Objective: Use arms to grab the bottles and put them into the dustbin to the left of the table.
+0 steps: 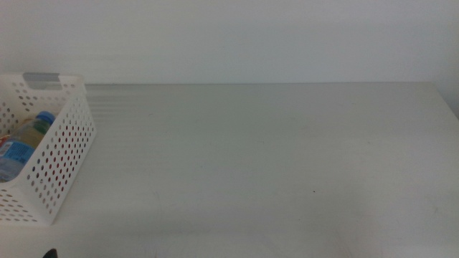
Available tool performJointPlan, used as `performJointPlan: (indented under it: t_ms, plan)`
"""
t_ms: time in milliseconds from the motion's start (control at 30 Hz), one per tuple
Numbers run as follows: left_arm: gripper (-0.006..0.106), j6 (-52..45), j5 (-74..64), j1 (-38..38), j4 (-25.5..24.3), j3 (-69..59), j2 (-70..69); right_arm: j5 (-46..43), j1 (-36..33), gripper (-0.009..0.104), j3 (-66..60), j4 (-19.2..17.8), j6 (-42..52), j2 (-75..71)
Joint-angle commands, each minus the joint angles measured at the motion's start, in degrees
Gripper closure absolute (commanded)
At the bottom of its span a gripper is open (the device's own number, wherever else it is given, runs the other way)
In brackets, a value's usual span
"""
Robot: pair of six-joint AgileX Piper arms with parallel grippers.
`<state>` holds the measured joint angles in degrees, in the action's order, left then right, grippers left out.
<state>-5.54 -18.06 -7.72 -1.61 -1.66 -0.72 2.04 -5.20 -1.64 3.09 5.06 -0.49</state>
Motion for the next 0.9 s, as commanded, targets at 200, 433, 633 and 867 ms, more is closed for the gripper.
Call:
performJointPlan:
  t_ms: [200, 433, 633, 867]
  plan:
    - [0.021, 0.6, 7.2, -0.1, 0.0, -0.4, -1.0, -3.4, 0.6, 0.016, 0.5, -0.2, 0.3, -1.7]
    - [0.021, 0.6, 1.6, -0.1, 0.0, -0.4, -1.0, -1.1, 0.7, 0.016, 0.5, -0.1, 0.3, -1.7]
    - [0.021, 0.6, 0.4, -0.1, -0.1, -0.4, -1.0, 8.5, 0.9, 0.016, 0.5, -0.2, 0.3, -1.7]
    - [0.021, 0.6, 0.5, -0.1, -0.1, -0.4, -1.0, 15.7, 0.9, 0.016, 0.5, -0.4, 0.3, -1.6]
